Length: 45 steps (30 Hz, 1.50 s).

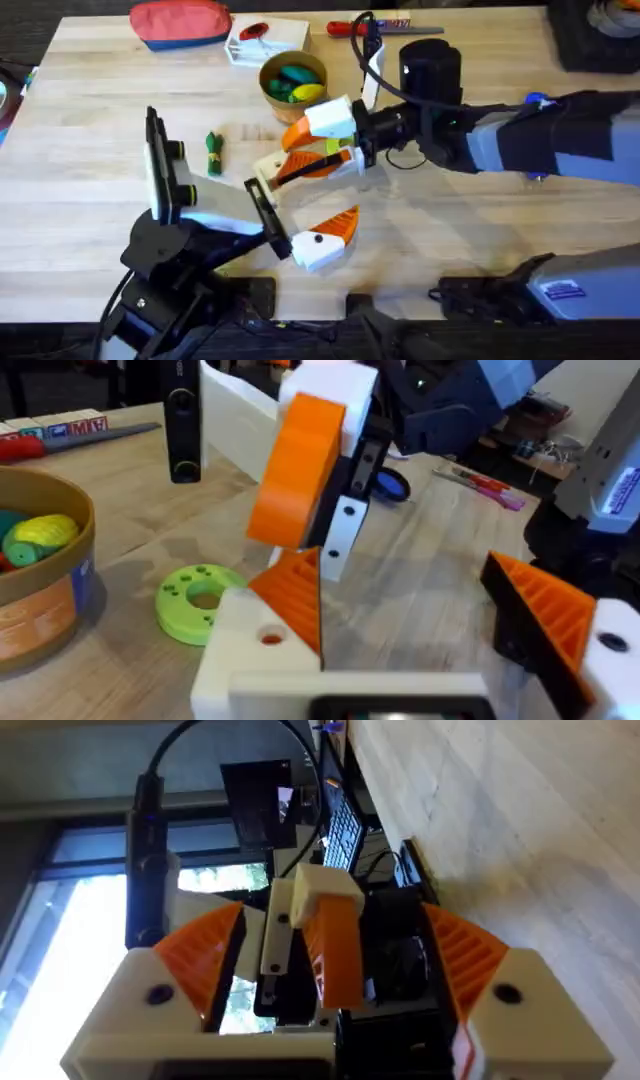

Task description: Pick up the gripper from the table and insert it into the empty holder that is missing its gripper. Then pick up a screw, insert it into the mounting hole, and use the screwdriver to tighten it. Finally, clean up the table by picking up the vegetable and placing it into the bucket.

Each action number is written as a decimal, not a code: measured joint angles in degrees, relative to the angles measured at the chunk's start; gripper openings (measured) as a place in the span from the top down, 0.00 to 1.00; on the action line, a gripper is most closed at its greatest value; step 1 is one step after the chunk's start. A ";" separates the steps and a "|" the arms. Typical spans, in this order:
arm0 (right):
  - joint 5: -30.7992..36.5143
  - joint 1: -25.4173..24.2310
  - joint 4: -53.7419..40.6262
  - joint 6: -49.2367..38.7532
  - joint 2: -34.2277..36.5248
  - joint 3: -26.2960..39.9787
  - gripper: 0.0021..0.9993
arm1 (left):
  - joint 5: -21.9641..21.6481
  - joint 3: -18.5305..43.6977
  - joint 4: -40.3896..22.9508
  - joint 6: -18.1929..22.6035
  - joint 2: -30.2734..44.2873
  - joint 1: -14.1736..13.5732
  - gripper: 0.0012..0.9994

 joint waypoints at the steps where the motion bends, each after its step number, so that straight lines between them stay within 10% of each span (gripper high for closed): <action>1: -0.01 -0.04 0.01 -0.45 -0.01 0.00 0.02 | 0.03 0.00 0.00 0.00 -0.02 0.00 0.01; 12: 1.80 -14.40 -2.50 -15.11 -0.01 3.28 0.01 | 0.19 0.00 0.00 0.11 0.00 0.00 0.01; 20: 11.58 -22.10 -27.07 -37.92 -0.15 11.61 0.01 | 0.21 0.00 0.00 0.34 0.00 0.00 0.01; 29: 38.01 -17.23 -59.20 -63.60 -7.40 17.27 0.01 | 0.32 0.00 -0.02 0.40 0.00 0.00 0.01; 45: 52.44 -1.14 -58.84 -74.83 -4.31 17.77 0.29 | 0.36 0.00 -0.02 0.39 0.00 0.00 0.01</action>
